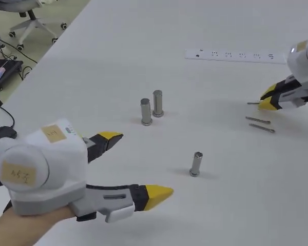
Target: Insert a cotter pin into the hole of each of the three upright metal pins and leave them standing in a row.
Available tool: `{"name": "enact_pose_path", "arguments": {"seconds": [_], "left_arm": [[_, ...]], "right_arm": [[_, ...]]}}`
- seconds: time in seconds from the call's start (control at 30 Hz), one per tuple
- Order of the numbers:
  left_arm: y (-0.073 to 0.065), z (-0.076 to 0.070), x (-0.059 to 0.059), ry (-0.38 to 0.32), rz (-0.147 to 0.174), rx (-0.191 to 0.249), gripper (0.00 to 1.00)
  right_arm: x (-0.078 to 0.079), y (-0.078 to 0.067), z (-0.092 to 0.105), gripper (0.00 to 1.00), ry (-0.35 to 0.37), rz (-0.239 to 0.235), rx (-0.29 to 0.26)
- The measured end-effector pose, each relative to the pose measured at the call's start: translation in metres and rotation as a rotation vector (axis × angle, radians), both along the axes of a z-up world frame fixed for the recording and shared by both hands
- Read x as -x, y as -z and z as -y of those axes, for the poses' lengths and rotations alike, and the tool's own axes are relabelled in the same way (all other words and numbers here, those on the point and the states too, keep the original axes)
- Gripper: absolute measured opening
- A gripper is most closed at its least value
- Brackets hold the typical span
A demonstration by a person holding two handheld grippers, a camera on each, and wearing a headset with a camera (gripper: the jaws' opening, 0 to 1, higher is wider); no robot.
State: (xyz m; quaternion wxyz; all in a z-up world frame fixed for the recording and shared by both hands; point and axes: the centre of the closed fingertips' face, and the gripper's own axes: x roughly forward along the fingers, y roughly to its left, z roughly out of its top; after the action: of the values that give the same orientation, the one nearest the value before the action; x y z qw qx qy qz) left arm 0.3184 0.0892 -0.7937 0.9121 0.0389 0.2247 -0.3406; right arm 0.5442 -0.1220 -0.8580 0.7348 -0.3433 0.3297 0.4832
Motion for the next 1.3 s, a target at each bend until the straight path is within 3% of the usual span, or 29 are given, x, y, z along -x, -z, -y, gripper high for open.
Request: {"name": "enact_pose_path", "arguments": {"seconds": [0.13,0.5,0.77,1.3], "left_arm": [[0.0005,0.0019,-0.0005,0.009,-0.001,0.001,0.82],[0.0027,0.002,-0.0026,0.007,-0.013,0.002,0.8],[0.0011,0.0048,-0.0019,0.014,-0.01,0.01,0.79],[0.0038,0.0046,-0.0011,0.03,-0.021,0.003,0.77]], "right_arm": [[-0.0065,0.0059,0.0022,0.13,-0.011,-0.006,0.02],[-0.0023,0.0057,0.004,0.08,-0.025,-0.072,0.032],[-0.0033,0.0074,0.0059,0.06,0.022,-0.123,0.03],[-0.003,0.0095,0.006,0.02,0.024,-0.115,0.087]]}}
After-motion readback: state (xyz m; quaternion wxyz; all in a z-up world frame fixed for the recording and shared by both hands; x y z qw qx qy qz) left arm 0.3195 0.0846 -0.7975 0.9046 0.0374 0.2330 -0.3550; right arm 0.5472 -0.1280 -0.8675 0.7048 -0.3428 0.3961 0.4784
